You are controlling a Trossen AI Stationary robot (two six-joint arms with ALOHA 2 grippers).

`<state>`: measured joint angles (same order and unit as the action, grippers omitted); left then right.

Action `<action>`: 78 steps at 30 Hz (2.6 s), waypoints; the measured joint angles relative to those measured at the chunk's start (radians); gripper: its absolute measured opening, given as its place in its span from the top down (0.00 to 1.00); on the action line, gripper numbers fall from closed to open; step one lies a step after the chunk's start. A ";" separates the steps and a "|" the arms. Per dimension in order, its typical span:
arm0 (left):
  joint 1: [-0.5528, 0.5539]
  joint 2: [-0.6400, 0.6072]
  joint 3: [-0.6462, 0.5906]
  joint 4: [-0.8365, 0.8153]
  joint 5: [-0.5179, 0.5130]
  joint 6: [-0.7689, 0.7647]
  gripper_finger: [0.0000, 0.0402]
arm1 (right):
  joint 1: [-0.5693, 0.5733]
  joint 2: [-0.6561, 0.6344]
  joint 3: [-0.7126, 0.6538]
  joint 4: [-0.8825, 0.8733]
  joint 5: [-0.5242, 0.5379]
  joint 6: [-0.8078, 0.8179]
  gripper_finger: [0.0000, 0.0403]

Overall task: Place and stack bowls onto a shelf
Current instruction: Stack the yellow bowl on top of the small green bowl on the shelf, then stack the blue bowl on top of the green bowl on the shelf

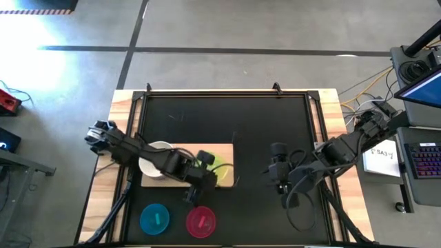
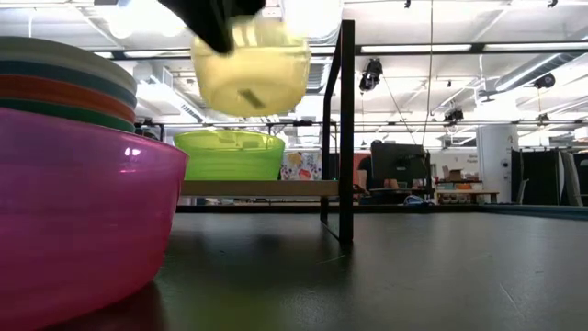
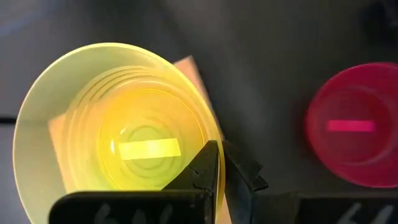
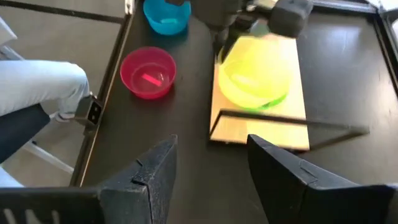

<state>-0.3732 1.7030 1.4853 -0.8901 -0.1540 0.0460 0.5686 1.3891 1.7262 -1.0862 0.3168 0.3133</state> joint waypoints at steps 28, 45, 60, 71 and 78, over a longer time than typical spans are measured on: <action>0.063 0.000 -0.115 -0.027 -0.034 -0.172 0.86 | 0.000 0.000 -0.051 -0.063 -0.002 0.081 0.54; -0.052 0.001 0.072 -0.033 0.016 -0.353 0.61 | 0.000 0.021 -0.052 -0.052 -0.002 0.071 0.54; -0.356 0.001 0.092 -0.285 0.149 -1.109 0.61 | 0.000 0.034 -0.052 -0.043 -0.002 0.072 0.54; -0.436 0.055 0.091 -0.305 0.087 -1.649 0.61 | 0.000 0.034 -0.052 -0.030 -0.002 0.073 0.54; -0.430 0.163 0.091 -0.305 0.151 -1.670 0.62 | 0.000 0.034 -0.052 -0.023 -0.002 0.073 0.54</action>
<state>-0.8032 1.8659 1.5761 -1.1954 -0.0032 -1.6240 0.5686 1.4235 1.6745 -1.1095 0.3145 0.3860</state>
